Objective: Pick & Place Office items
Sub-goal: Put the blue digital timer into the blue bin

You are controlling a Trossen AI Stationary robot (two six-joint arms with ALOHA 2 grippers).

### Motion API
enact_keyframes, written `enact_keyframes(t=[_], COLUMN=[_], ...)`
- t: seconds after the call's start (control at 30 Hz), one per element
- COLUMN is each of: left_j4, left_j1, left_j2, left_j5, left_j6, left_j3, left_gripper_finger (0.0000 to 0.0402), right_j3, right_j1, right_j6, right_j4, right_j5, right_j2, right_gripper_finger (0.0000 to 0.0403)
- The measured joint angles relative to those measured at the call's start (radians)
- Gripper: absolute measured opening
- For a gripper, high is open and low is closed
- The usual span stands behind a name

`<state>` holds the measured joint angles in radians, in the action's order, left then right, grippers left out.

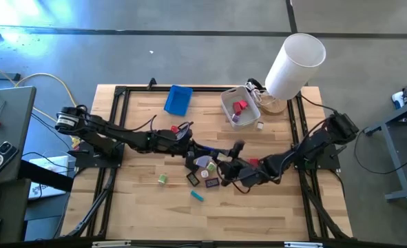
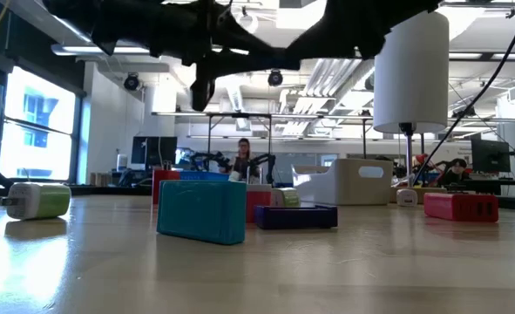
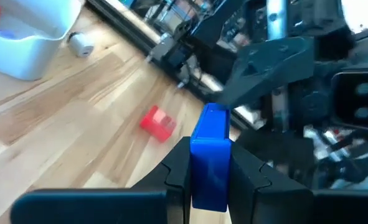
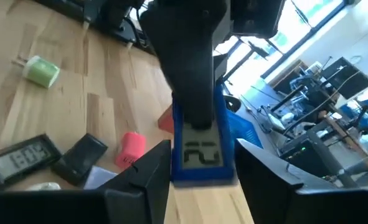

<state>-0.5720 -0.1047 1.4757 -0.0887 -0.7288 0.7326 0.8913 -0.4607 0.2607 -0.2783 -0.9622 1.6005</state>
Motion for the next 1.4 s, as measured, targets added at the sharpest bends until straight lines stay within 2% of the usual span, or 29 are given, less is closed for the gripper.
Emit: enact_keyframes(t=[0.1,0.3,0.4,0.57,0.7,0.93,1.07,1.27,1.4], left_j4=[0.022,0.098,0.178,0.401,0.495,0.554,0.535,0.492,0.441], left_j1=[0.000,0.022,0.076,0.245,0.415,0.669,0.740,0.751,0.750], left_j2=[-0.004,-0.076,-0.133,-0.225,-0.260,-0.181,-0.125,-0.059,-0.023], left_j5=[0.035,0.009,0.006,-0.086,-0.106,-0.131,-0.118,-0.086,-0.128], left_j6=[0.005,0.076,0.111,0.160,0.193,0.248,0.252,0.256,0.325], left_j3=[-0.005,-0.003,-0.003,-0.002,-0.002,-0.001,-0.001,-0.001,-0.001], left_gripper_finger=[0.0052,0.0052,0.0052,0.0052,0.0052,0.0052,0.0052,0.0064,0.0068], right_j3=[0.000,0.000,0.000,-0.001,-0.002,-0.002,-0.002,-0.002,-0.002], right_j1=[-0.021,-0.067,-0.086,-0.072,-0.024,0.109,0.176,0.239,0.246], right_j6=[0.004,-0.005,-0.058,-0.249,-0.443,-0.415,-0.340,-0.302,-0.286], right_j4=[-0.002,0.043,0.087,0.287,0.302,0.227,0.124,0.060,0.057], right_j5=[-0.091,-0.389,-0.401,-0.250,-0.150,0.104,0.290,0.628,0.723], right_j2=[-0.001,-0.002,-0.002,-0.002,-0.002,-0.002,-0.002,-0.002,-0.002], right_gripper_finger=[0.0160,0.0160,0.0160,0.0158,0.0158,0.0157,0.0154,0.0153,0.0153])
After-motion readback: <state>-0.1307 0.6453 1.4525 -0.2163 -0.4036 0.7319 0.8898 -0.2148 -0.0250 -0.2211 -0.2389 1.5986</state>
